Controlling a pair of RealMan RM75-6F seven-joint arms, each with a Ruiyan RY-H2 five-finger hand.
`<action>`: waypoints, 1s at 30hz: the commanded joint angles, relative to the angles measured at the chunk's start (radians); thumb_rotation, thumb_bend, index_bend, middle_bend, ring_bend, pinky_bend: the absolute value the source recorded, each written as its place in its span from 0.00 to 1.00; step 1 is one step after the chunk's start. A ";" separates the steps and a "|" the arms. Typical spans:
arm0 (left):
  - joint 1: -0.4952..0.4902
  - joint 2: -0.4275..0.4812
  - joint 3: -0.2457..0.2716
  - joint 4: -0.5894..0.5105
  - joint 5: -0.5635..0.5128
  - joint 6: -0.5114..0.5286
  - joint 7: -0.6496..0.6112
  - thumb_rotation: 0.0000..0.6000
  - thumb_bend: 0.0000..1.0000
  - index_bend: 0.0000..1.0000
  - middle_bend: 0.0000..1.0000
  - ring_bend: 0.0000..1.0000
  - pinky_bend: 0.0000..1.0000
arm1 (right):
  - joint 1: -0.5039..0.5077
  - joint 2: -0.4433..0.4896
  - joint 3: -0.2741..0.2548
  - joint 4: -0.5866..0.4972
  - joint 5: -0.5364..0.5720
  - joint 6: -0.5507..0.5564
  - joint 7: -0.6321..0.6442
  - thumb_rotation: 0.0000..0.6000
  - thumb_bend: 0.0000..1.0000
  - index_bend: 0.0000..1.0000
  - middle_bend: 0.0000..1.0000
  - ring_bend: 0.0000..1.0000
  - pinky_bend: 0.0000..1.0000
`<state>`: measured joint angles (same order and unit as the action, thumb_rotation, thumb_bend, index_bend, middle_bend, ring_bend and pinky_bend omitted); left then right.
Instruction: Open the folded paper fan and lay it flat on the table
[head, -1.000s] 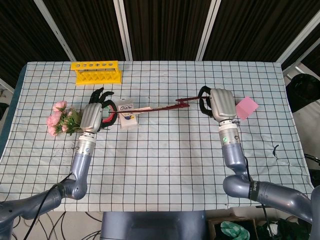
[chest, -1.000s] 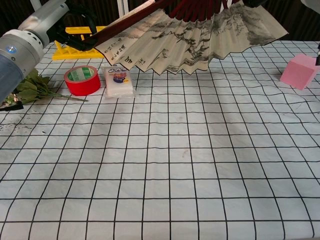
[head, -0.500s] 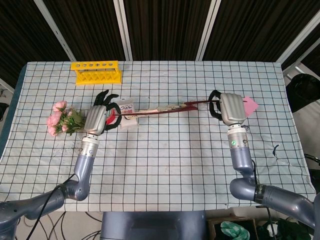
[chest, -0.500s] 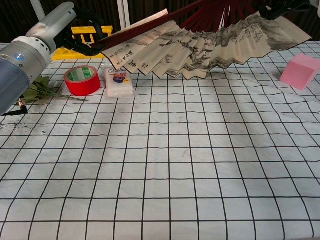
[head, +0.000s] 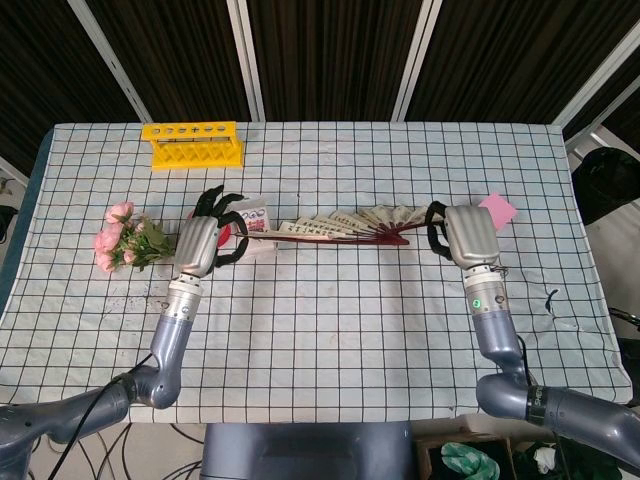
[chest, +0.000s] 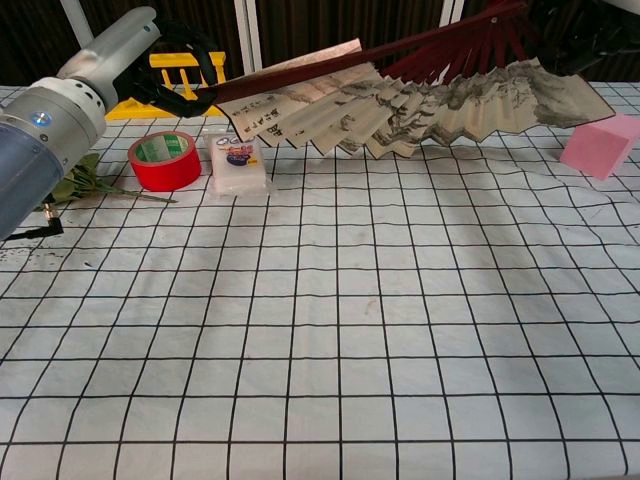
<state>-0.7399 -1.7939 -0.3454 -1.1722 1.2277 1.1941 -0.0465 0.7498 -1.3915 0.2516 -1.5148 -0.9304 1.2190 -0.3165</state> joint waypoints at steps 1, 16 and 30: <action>0.012 0.008 0.008 -0.024 0.003 0.011 0.008 1.00 0.39 0.65 0.20 0.00 0.00 | -0.015 0.021 -0.026 -0.031 -0.014 -0.011 -0.039 1.00 0.30 0.05 0.81 0.90 0.84; 0.091 0.070 0.089 -0.129 0.001 0.014 0.068 1.00 0.38 0.65 0.20 0.00 0.00 | -0.059 0.114 -0.076 -0.170 0.090 -0.040 -0.207 1.00 0.12 0.00 0.58 0.69 0.72; 0.183 0.310 0.248 -0.362 -0.054 -0.103 0.226 1.00 0.02 0.33 0.00 0.00 0.00 | -0.117 0.159 -0.074 -0.266 0.081 0.009 -0.186 1.00 0.12 0.00 0.58 0.69 0.72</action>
<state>-0.5783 -1.5452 -0.1276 -1.4708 1.1952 1.1207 0.1496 0.6383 -1.2367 0.1790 -1.7746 -0.8457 1.2238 -0.5046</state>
